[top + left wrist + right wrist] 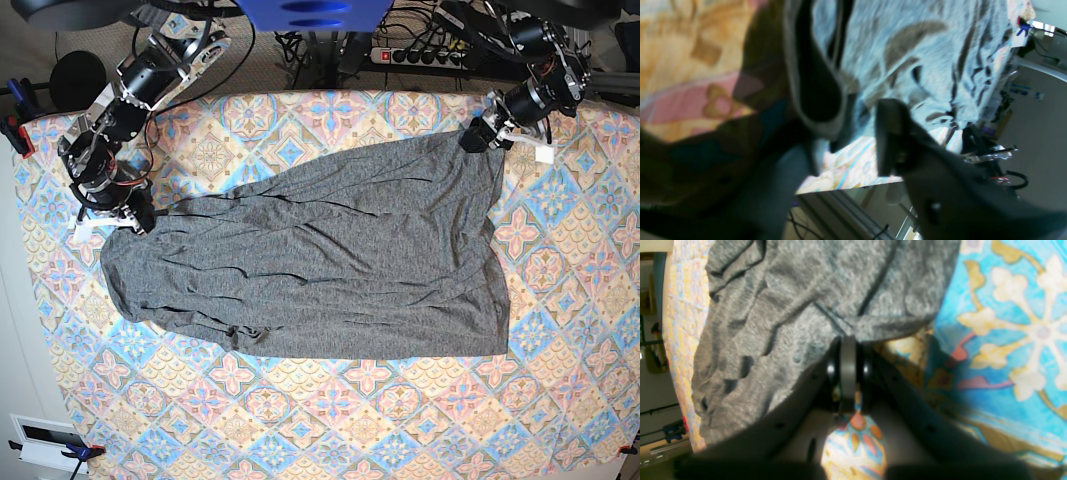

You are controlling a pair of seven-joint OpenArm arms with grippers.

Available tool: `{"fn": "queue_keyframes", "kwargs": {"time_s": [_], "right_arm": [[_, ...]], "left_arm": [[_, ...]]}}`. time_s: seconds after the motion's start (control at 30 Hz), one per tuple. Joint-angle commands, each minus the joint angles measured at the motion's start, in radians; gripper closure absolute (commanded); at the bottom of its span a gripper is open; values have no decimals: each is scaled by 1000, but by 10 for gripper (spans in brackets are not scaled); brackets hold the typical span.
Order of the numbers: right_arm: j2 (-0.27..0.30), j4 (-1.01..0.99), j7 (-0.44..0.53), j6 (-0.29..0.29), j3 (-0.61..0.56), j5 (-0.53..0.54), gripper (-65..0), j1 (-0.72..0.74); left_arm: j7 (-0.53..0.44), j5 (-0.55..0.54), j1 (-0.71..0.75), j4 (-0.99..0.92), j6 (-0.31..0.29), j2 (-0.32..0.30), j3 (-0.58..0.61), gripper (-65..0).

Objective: Layout the t-shirt on the table in an organized manner, then fold the t-shirt properly
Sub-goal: 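Regrasp the collar corner with the left gripper, then pull both collar corners apart to straighten the collar edge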

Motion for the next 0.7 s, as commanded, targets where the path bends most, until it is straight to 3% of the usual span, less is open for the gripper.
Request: {"fn": "queue_keyframes", "kwargs": {"time_s": [0.0,0.1,0.37,0.67], "right_arm": [[12,21,12,9,-2,21,0,17],[12,21,10,9,-2,21,0,17],[12,28,2,9,-2,22,0,16],[12,187,2,9,-2,24,0,-90]], "left_arm": [[54,69,17,-5,18,-10,10,-150],[53,67,12,-5,18,-15,7,-2],[45,-33,10,-5,17,-81,-33,0],[51,-204,17,-5,9,-208,-35,0]]}}
